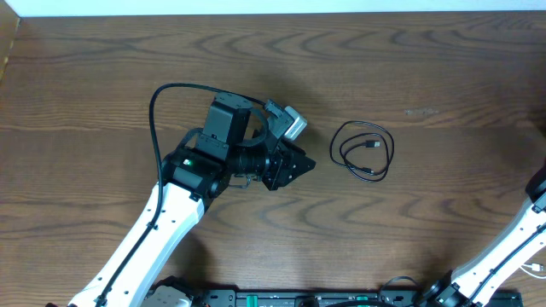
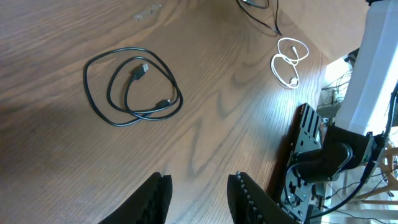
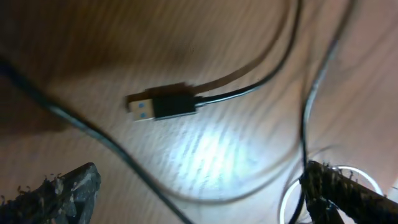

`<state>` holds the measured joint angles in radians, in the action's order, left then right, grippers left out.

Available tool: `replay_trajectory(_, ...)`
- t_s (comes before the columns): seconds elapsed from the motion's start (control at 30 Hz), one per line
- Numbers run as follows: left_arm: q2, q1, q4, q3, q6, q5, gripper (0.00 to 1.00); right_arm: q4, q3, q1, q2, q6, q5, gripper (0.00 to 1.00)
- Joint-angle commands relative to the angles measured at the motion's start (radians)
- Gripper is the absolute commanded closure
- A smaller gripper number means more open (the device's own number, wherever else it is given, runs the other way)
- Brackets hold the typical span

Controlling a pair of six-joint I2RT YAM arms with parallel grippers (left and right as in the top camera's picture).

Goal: Untangle cables

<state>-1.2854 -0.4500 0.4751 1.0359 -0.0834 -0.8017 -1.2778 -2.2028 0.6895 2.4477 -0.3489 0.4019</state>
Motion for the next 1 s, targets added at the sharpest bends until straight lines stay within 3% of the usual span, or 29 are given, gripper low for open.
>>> replay_trajectory(0.0, -0.002, -0.001, 0.003, 0.001, -0.014, 0.003, 0.65, 0.002, -0.002, -0.003, -0.010, 0.004, -0.102, 0.01)
replay_trajectory(0.33, -0.002, -0.001, 0.008, 0.001, -0.014, 0.011, 0.65, 0.048, -0.002, -0.005, -0.176, 0.013, -0.190, 0.01)
replay_trajectory(0.6, -0.002, -0.001, 0.029, 0.001, -0.014, 0.029, 0.65, 0.001, -0.002, -0.003, -0.372, -0.101, 0.000, 0.01)
replay_trajectory(0.67, -0.002, -0.002, 0.038, 0.001, -0.013, 0.037, 0.58, -0.017, -0.002, -0.003, -0.411, -0.105, 0.000, 0.01)
replay_trajectory(0.83, 0.001, -0.001, 0.061, 0.001, 0.106, 0.154, 0.57, -0.093, -0.002, -0.004, -0.492, -0.186, 0.011, 0.01)
replay_trajectory(0.97, 0.002, -0.001, 0.068, 0.001, 0.123, 0.167, 0.57, -0.146, -0.002, -0.005, -0.544, -0.192, 0.003, 0.01)
